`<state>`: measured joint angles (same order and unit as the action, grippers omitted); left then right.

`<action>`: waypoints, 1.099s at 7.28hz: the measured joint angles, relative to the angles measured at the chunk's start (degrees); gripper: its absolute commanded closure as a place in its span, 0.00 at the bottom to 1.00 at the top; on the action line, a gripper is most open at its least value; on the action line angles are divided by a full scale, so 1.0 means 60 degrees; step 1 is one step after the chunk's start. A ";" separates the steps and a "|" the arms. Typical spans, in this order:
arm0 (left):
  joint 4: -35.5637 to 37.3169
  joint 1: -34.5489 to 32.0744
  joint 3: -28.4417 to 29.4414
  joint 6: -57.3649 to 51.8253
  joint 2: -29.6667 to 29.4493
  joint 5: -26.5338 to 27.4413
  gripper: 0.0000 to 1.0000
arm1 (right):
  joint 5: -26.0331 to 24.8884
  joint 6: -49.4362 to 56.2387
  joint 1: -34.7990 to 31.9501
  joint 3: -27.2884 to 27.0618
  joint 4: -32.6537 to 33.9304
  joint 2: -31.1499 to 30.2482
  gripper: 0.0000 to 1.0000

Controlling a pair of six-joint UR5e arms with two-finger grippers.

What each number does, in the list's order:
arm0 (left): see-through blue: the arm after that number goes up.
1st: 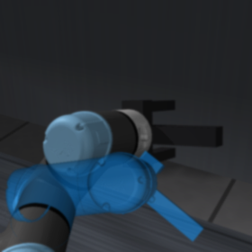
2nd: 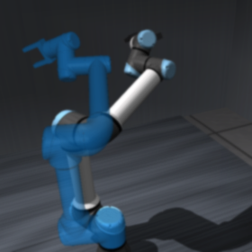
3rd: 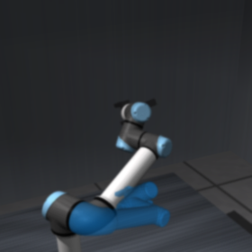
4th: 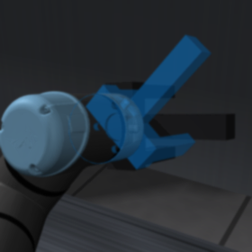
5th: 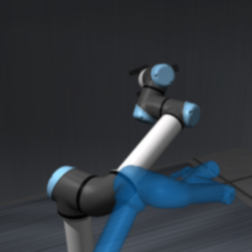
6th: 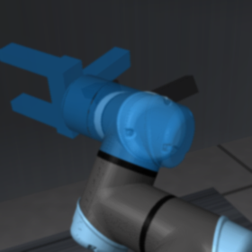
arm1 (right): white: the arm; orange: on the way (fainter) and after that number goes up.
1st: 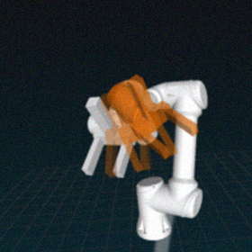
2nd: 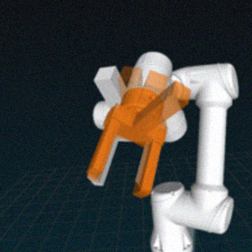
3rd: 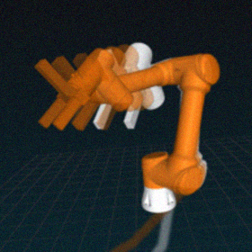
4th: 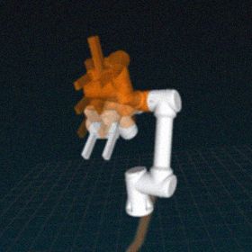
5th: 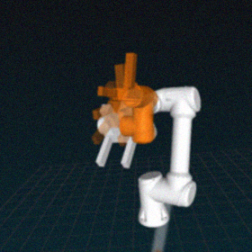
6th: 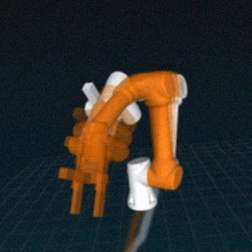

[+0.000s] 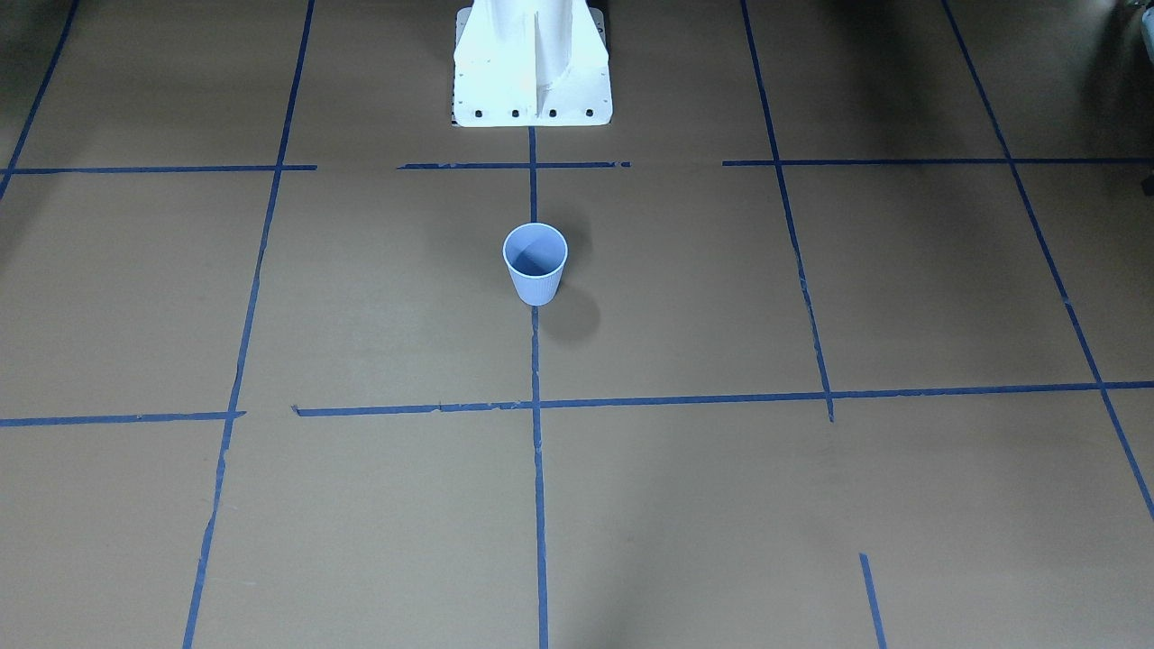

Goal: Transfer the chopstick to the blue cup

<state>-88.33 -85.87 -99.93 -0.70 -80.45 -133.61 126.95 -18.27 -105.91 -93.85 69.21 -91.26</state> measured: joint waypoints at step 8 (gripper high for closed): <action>0.0011 0.0000 0.0002 -0.0006 -0.0058 -0.0015 0.00 | 0.1263 -0.1768 0.5840 -0.1524 0.2208 0.2491 1.00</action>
<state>-88.26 -85.87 -99.92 -0.74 -80.80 -133.70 134.53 -28.88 -70.87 -102.99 82.45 -76.32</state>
